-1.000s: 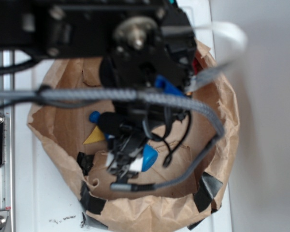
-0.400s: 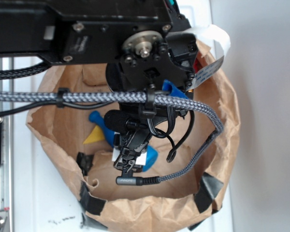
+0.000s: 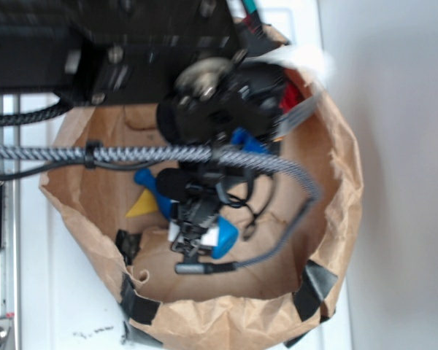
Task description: Grab the blue bottle.
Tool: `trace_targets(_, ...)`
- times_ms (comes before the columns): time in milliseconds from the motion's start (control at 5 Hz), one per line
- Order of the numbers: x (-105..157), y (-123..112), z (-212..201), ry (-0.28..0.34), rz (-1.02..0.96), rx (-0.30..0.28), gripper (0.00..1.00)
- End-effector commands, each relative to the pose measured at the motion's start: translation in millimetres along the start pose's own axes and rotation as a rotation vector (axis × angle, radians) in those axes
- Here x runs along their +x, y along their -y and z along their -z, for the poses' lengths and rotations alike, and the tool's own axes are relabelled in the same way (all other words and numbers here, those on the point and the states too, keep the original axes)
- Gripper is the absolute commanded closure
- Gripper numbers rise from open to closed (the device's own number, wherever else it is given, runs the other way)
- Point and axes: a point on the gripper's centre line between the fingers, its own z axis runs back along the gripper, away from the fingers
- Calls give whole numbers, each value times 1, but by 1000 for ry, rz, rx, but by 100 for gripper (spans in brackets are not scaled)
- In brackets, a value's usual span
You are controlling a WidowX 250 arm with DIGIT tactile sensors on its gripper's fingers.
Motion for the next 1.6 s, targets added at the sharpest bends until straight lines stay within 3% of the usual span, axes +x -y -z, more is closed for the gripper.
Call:
trace_targets(0,4,24,21,16,89,27,0)
trace_targets(400,14,30,58,-22,93,85,0)
trace_targets(600,-11,42,66,-82,119,86,0)
trace_targets(800,-13,42,64,-82,96,90,100)
trace_targets(1000,-14,42,56,-45,90,77,100)
trace_targets(1400,23,5,8,74,-30,35,100)
